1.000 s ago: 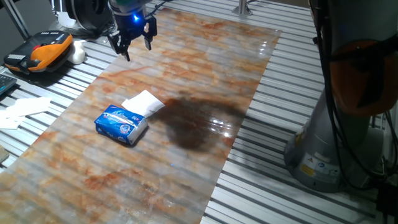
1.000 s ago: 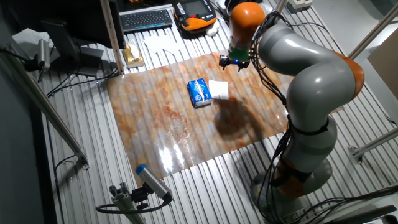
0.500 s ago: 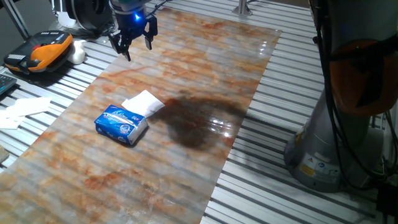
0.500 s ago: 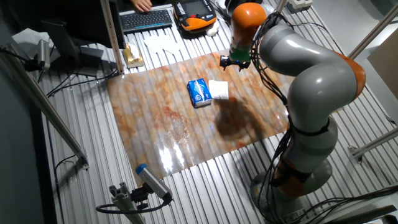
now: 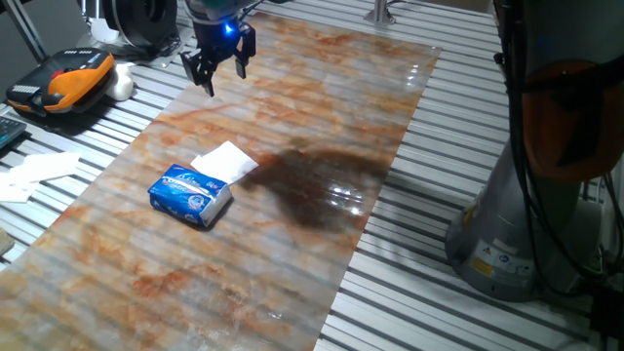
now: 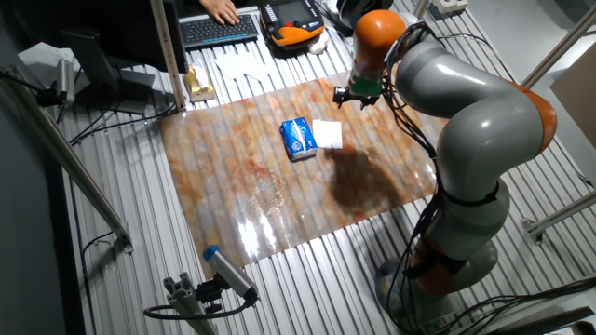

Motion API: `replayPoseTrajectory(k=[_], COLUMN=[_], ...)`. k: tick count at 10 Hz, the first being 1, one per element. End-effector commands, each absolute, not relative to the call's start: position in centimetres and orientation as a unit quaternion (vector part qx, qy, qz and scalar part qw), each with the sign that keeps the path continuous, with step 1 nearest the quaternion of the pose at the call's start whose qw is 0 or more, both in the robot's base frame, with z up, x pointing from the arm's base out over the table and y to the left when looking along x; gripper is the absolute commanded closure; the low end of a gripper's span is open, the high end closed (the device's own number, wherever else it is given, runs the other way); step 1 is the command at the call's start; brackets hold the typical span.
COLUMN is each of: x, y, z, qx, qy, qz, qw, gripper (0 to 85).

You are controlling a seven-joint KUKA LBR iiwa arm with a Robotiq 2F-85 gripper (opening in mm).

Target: Pull out a napkin

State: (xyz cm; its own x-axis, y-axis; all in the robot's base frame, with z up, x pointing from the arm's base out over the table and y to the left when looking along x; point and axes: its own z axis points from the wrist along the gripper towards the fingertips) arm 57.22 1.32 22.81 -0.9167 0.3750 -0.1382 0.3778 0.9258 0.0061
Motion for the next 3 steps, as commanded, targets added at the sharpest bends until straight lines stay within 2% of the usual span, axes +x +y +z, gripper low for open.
replayPoseTrajectory(k=[1, 3], x=[57.17, 57.11], y=[1.35, 1.35], z=[22.83, 22.85], qx=[0.192, 0.190], qy=[0.979, 0.980], qz=[-0.003, -0.004], qw=[0.065, 0.065], gripper=[17.0, 17.0])
